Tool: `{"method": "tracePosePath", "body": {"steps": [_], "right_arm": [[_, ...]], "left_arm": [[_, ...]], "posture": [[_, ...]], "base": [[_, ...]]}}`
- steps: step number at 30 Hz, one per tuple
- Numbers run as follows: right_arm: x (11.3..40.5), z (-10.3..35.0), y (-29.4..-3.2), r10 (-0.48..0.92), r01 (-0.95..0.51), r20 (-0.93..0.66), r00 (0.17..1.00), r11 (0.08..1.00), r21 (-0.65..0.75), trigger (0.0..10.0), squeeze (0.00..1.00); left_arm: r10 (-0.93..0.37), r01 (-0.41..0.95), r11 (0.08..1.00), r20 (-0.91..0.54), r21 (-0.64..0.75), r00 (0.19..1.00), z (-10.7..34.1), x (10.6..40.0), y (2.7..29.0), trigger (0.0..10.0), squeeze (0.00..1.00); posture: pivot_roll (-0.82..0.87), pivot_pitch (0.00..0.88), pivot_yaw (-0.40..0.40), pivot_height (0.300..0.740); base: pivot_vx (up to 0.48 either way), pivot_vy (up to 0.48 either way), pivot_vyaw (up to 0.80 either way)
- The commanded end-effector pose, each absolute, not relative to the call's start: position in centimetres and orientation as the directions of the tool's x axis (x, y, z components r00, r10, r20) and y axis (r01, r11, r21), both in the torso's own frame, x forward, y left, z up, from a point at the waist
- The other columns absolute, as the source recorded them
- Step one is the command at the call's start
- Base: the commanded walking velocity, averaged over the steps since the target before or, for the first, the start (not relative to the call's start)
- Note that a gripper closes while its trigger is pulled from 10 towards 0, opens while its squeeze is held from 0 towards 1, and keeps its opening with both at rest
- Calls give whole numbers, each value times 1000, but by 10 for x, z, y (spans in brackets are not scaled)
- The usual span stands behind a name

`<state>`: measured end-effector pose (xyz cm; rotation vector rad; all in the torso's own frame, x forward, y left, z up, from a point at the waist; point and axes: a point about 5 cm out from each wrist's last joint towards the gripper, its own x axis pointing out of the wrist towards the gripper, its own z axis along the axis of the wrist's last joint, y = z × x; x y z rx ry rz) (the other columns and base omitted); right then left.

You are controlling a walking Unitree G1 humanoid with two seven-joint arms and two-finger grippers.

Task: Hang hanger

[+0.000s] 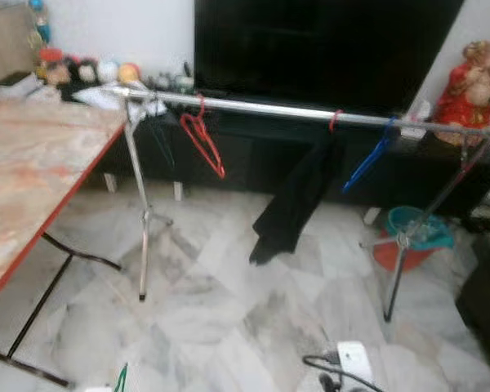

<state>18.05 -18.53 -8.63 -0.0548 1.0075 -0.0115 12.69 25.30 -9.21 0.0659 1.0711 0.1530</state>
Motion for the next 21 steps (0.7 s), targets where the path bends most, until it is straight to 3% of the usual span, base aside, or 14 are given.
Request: {"method": "tracePosePath", "body": {"steps": [1,21], "right_arm": [[175,-87,-199,-67,-4,-854,516,997,-81,10000,0],[175,-87,-198,-55,-10,-858,510,997,-71,10000,0]], "left_arm": [[133,-72,991,-872,113,471,-94,130,244,10000,0],[123,-44,992,-876,116,467,-94,129,244,10000,0]], "posture": [[84,0,-90,740],[80,0,-88,740]], "base": [[274,0,0],[279,0,0]]}}
